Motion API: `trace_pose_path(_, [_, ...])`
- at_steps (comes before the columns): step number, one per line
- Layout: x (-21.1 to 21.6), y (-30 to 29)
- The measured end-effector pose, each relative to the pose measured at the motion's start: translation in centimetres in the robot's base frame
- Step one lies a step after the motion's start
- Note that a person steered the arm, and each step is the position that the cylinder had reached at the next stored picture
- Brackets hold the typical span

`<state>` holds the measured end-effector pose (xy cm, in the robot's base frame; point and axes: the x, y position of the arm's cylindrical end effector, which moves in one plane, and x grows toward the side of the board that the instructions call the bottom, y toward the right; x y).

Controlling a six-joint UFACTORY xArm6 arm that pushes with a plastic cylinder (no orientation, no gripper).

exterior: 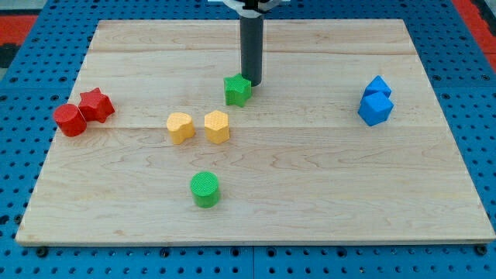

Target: Push green star near yellow hexagon

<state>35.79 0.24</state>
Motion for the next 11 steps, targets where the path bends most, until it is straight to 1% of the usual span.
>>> trace_pose_path(1, [1.4, 0.0])
trace_pose_path(3, [1.7, 1.6])
trace_pose_path(4, [-3.8, -1.0])
trace_pose_path(5, [-0.2, -5.3])
trace_pose_path(7, [7.1, -1.9])
trace_pose_path(8, [4.3, 1.0])
trace_pose_path(9, [5.4, 5.4])
trace_pose_path(10, [9.5, 6.0])
trace_pose_path(11, [13.6, 4.6])
